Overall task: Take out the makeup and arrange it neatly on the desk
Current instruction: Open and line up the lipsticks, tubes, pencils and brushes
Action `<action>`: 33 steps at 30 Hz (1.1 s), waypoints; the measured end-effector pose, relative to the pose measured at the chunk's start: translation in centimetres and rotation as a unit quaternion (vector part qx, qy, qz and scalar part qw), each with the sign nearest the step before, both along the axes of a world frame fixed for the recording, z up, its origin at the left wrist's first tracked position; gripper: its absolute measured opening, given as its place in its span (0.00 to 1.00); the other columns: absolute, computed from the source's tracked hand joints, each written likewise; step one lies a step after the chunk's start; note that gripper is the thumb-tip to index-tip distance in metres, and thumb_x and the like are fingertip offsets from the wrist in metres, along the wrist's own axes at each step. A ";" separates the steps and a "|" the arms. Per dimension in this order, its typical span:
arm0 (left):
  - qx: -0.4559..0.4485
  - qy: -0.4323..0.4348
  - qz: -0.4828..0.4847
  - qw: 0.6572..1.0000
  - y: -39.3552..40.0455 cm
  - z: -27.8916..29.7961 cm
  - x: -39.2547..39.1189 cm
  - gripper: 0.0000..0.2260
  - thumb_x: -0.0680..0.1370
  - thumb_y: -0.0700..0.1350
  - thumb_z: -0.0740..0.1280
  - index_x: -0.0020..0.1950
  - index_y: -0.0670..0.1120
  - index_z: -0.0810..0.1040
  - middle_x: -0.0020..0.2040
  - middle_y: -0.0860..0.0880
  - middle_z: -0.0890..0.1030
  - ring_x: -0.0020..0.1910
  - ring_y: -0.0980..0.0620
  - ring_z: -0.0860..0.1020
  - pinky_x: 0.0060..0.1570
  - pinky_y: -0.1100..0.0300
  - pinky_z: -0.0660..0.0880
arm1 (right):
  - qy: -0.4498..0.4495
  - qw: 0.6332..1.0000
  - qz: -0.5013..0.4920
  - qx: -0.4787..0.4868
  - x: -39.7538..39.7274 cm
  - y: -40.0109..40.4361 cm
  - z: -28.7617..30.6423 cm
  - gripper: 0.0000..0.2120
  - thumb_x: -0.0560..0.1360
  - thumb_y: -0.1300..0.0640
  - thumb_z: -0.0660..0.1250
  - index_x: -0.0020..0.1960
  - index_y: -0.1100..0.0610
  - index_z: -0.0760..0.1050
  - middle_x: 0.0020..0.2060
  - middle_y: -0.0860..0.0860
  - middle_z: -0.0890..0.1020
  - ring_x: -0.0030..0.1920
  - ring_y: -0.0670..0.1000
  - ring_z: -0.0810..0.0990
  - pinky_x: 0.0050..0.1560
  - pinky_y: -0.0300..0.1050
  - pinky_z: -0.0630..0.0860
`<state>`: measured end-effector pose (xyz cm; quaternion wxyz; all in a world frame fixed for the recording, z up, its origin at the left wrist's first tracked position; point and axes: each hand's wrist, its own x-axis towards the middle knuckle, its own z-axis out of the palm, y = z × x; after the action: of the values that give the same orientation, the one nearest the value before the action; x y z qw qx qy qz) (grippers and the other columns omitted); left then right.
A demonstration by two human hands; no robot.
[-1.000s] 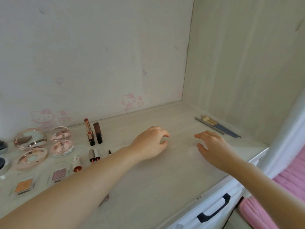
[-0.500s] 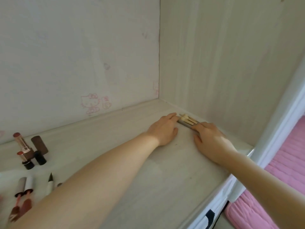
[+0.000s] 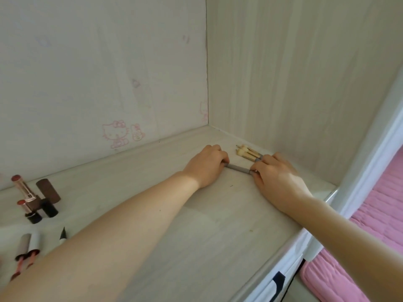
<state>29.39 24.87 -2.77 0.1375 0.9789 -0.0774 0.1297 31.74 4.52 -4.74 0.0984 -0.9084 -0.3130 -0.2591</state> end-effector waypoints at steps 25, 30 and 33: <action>-0.254 -0.055 0.124 0.958 8.4 5.7 -24.5 0.04 0.78 0.44 0.66 0.49 0.50 0.80 0.46 0.56 0.80 0.48 0.58 0.77 0.45 0.69 0.70 | 0.045 0.966 0.216 0.136 -16.4 10.4 3.1 0.02 0.74 0.62 0.70 0.44 0.61 0.80 0.40 0.53 0.75 0.29 0.55 0.74 0.28 0.55 0.76; -0.317 -0.089 0.153 0.932 11.1 6.7 -29.9 0.06 0.78 0.41 0.67 0.45 0.52 0.79 0.44 0.54 0.82 0.45 0.59 0.80 0.48 0.66 0.73 | 0.068 0.961 0.247 0.107 -20.8 14.3 4.6 0.06 0.77 0.58 0.65 0.49 0.59 0.79 0.44 0.51 0.75 0.35 0.57 0.77 0.34 0.58 0.77; -0.385 -0.114 0.170 0.900 12.8 7.2 -33.1 0.04 0.77 0.38 0.68 0.47 0.47 0.79 0.43 0.49 0.84 0.43 0.58 0.83 0.49 0.59 0.78 | 0.085 0.955 0.265 0.098 -23.3 16.6 5.7 0.07 0.79 0.55 0.62 0.51 0.56 0.78 0.44 0.49 0.75 0.38 0.55 0.77 0.38 0.56 0.77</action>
<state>-3.66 37.66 4.43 0.4694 0.8264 0.1311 0.2819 8.46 21.16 1.00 0.2780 -0.7973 -0.5065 -0.1746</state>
